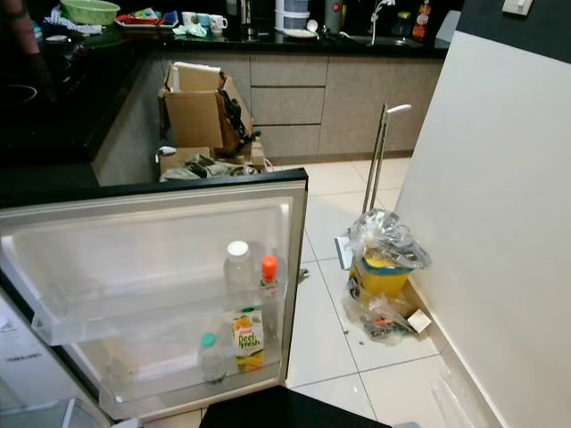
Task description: Restocking fridge
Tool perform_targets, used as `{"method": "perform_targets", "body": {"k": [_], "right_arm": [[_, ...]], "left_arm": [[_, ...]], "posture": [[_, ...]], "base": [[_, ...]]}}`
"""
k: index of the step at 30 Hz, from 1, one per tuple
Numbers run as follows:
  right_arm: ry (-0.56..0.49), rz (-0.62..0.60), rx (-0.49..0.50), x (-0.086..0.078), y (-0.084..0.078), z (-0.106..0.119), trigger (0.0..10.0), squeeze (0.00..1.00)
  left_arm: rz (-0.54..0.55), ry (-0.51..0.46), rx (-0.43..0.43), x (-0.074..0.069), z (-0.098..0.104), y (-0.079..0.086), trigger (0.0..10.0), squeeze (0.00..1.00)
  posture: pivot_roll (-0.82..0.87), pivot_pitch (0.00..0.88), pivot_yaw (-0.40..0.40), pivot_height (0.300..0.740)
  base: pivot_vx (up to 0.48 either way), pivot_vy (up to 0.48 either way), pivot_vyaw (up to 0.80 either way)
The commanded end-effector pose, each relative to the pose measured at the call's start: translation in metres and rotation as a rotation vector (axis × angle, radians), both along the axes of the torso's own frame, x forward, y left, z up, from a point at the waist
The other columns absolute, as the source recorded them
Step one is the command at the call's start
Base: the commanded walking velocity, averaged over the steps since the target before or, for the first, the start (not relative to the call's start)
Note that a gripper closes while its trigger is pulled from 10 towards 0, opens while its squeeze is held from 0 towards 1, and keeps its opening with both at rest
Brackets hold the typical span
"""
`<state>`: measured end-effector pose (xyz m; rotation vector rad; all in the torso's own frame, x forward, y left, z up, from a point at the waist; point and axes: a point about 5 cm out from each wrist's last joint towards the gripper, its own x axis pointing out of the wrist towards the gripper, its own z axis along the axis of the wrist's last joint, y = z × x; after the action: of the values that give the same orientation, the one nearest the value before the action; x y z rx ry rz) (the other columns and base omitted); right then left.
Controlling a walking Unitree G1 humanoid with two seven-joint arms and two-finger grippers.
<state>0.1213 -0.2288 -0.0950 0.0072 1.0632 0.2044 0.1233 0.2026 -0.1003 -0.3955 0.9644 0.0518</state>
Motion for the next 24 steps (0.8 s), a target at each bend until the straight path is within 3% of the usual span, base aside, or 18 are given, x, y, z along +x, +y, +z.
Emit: {"method": "perform_targets", "body": {"k": [1, 24], "right_arm": [[0.011, -0.007, -0.006, -0.0025, -0.0039, 0.0000, 10.0, 0.00], [0.015, 0.006, 0.007, -0.0035, -0.0040, 0.0001, 10.0, 0.00]], "left_arm": [[-0.008, 0.010, -0.017, -0.0017, -0.0015, -0.0061, 10.0, 0.00], [-0.008, 0.011, -0.023, -0.0009, -0.0017, -0.0081, 10.0, 0.00]], "posture": [[-0.11, 0.000, -0.055, 0.740], [-0.11, 0.000, -0.054, 0.740]], "base": [[0.000, -0.461, 0.00], [0.000, -0.462, 0.00]]}}
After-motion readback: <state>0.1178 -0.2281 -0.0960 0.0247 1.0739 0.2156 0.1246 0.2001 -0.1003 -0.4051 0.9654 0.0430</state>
